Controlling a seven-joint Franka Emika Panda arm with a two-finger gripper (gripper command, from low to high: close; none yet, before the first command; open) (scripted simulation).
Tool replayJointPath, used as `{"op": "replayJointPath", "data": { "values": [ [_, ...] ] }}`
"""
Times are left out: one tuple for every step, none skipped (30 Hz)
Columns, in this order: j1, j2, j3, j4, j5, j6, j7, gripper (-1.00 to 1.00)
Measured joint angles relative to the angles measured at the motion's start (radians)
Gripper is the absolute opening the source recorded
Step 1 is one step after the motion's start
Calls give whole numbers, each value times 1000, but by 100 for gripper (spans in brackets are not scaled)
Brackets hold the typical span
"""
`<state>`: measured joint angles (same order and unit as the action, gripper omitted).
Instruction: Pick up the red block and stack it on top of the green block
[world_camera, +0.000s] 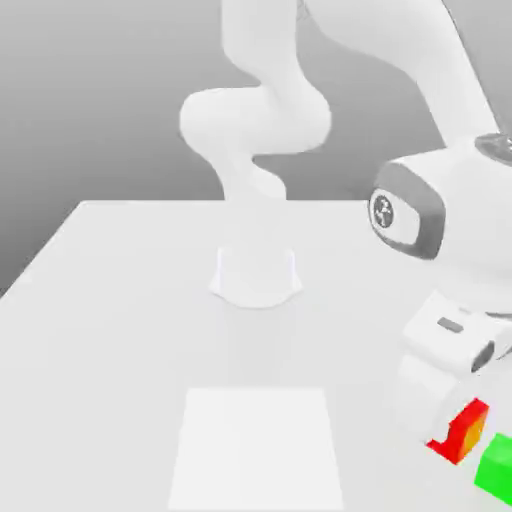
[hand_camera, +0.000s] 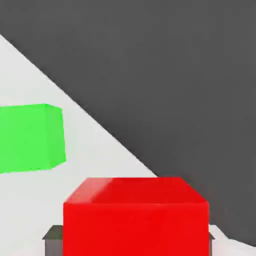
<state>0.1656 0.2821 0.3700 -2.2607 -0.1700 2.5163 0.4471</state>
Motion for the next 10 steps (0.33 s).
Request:
{"op": "replayJointPath", "data": {
  "values": [
    [16,23,5,12,-19,8,-11,-100],
    [31,54,0,19,-41,29,-8,-100],
    [46,87,-13,24,-64,55,2,-100],
    [61,121,-29,28,-86,84,14,-100],
    [71,145,-40,30,-101,104,23,100],
    [71,145,-40,30,-101,104,23,100],
    [71,145,-40,30,-101,104,23,100],
    [71,145,-40,30,-101,104,23,100],
    [71,145,-40,30,-101,104,23,100],
    [71,145,-40,30,-101,104,23,100]
  ]
}}
